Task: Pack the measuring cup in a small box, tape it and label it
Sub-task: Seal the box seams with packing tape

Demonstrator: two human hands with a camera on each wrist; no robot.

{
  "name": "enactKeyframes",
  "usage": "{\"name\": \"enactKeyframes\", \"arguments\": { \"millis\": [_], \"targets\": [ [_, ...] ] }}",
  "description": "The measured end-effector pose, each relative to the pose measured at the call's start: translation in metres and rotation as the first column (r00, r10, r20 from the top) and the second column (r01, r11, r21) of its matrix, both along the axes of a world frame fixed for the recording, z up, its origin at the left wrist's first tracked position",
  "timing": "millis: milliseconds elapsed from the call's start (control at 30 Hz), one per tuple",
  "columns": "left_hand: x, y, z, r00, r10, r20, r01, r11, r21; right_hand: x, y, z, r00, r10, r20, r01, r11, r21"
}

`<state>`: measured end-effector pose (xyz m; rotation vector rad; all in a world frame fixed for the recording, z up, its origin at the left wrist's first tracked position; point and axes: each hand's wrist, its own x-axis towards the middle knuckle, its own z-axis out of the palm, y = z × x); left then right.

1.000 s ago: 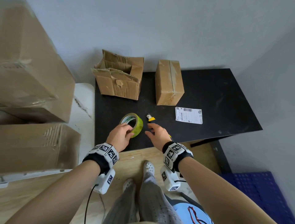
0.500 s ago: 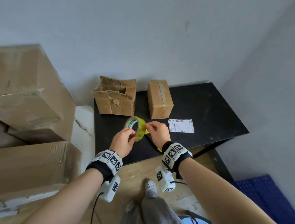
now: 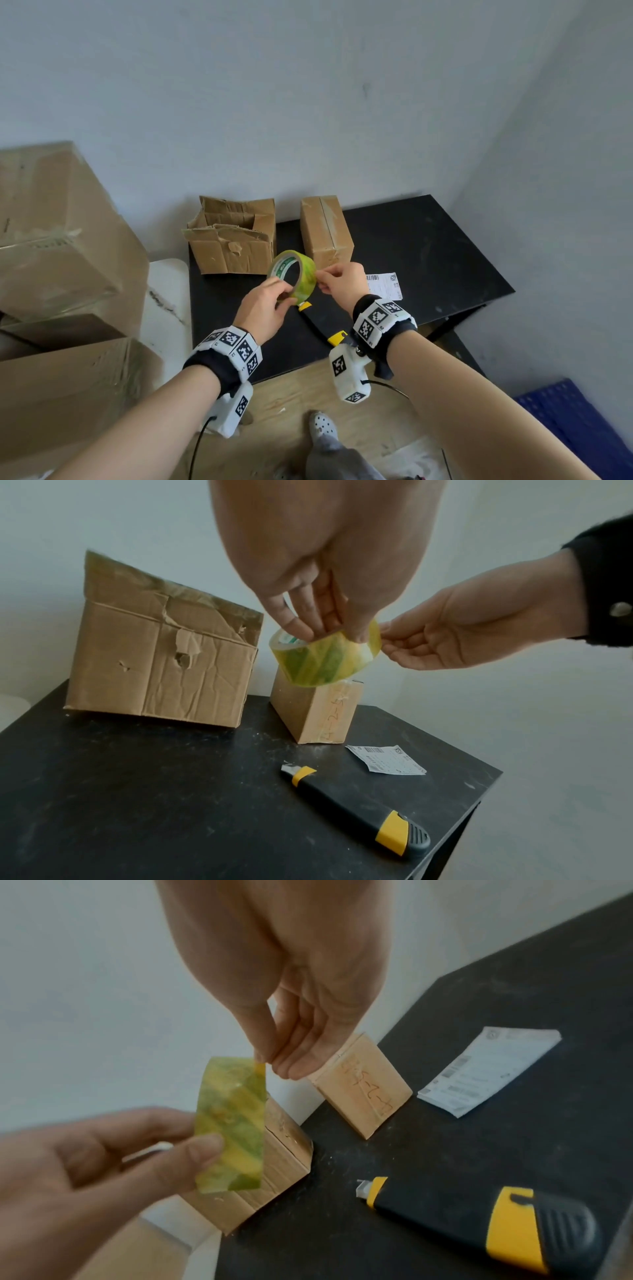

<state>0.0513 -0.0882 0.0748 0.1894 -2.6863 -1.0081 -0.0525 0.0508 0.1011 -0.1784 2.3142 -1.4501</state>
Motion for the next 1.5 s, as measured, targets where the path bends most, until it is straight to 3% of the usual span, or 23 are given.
{"name": "enactKeyframes", "arguments": {
  "millis": [133, 300, 467, 667, 933, 1133, 1300, 1500],
  "targets": [
    [-0.008, 0.004, 0.004, 0.997, 0.038, 0.066, -0.039, 0.999, 0.028, -0.005, -0.003, 0.001, 0.983, 0.071, -0.172, -0.042, 0.986, 0.164],
    [-0.024, 0.000, 0.009, 0.985, 0.027, 0.168, -0.046, 0.993, 0.107, -0.011, -0.008, 0.006, 0.970, 0.107, -0.220, -0.083, 0.990, 0.114],
    [-0.034, -0.004, 0.007, 0.981, -0.033, 0.190, 0.009, 0.992, 0.124, -0.021, -0.005, 0.004, 0.986, 0.035, -0.165, -0.034, 0.999, 0.006],
    [-0.040, -0.013, 0.002, 0.974, -0.067, 0.215, 0.047, 0.994, 0.101, -0.038, -0.002, 0.008, 0.996, 0.073, -0.060, -0.075, 0.997, -0.030],
    [-0.051, -0.017, -0.001, 0.947, -0.055, 0.316, 0.009, 0.989, 0.145, -0.043, 0.001, 0.002, 0.987, 0.065, -0.145, -0.074, 0.996, -0.058],
    [-0.054, -0.018, 0.002, 0.956, -0.071, 0.286, 0.062, 0.997, 0.040, -0.050, 0.002, -0.005, 0.989, 0.148, -0.015, -0.148, 0.989, 0.015],
    [-0.055, -0.020, 0.000, 0.949, -0.130, 0.289, 0.093, 0.986, 0.140, -0.058, -0.002, -0.006, 0.978, 0.178, 0.105, -0.179, 0.984, 0.000],
    [-0.064, -0.013, 0.001, 0.960, -0.117, 0.255, 0.076, 0.983, 0.165, -0.062, 0.004, -0.010, 0.988, 0.155, -0.007, -0.155, 0.988, 0.013]
  ]
}}
